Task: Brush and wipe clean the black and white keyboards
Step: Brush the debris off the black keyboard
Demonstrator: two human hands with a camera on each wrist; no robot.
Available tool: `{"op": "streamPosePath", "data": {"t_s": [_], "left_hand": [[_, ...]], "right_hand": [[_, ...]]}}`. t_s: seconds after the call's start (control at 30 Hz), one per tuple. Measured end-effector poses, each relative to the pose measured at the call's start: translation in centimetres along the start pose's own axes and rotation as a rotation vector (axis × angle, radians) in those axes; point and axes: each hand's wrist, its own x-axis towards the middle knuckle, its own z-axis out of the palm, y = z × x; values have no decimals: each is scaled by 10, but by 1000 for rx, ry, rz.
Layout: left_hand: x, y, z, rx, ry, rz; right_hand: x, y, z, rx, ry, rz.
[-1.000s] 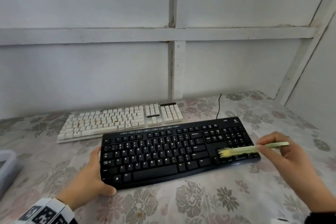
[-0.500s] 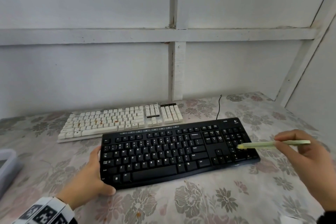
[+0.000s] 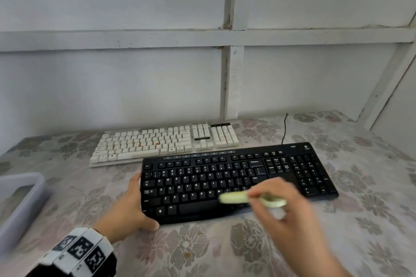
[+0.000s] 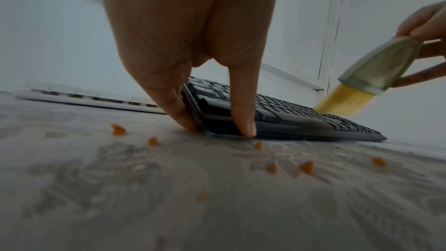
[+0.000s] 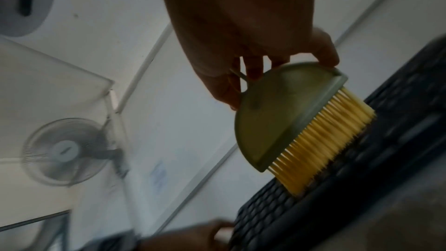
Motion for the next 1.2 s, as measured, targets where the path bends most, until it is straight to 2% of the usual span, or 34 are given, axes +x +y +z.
{"op": "streamPosePath", "data": {"t_s": [0.1, 0.17, 0.37, 0.5, 0.7, 0.9, 1.1, 1.2], "left_hand": [[0, -1, 0, 21, 7, 19], [0, -2, 0, 43, 14, 61], [-2, -1, -2, 23, 17, 120], [-2, 0, -1, 61, 17, 104], [0, -1, -2, 29, -9, 34], [0, 0, -2, 42, -6, 23], [0, 1, -2, 29, -19, -1], [0, 1, -2, 22, -25, -10]], "right_hand": [[-14, -12, 53, -44, -75, -143], [-22, -23, 77, -77, -67, -201], [-35, -31, 102, -152, 7, -201], [-34, -22, 95, -205, 39, -210], [-29, 6, 63, -244, 129, -148], [-31, -2, 68, -81, -2, -244], [-21, 24, 33, -69, 90, -151], [-21, 17, 33, -1, 37, -166]]}}
